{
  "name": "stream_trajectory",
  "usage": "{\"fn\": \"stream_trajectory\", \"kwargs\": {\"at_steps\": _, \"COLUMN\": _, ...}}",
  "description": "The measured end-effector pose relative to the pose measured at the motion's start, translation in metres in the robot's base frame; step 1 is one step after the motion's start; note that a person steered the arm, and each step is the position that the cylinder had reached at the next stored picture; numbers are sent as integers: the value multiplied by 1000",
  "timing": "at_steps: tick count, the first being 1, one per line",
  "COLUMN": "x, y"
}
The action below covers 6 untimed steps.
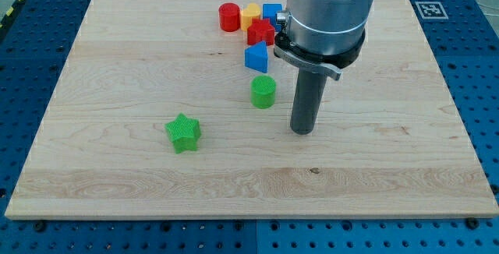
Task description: Push the green circle into the blue triangle
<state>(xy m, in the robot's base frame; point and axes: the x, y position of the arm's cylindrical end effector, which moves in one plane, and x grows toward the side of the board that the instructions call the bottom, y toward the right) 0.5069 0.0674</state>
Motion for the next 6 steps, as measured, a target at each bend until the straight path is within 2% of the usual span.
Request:
{"fn": "stream_trajectory", "kwargs": {"at_steps": 3, "x": -3, "y": -17}}
{"fn": "stream_trajectory", "kwargs": {"at_steps": 6, "x": -39, "y": -23}}
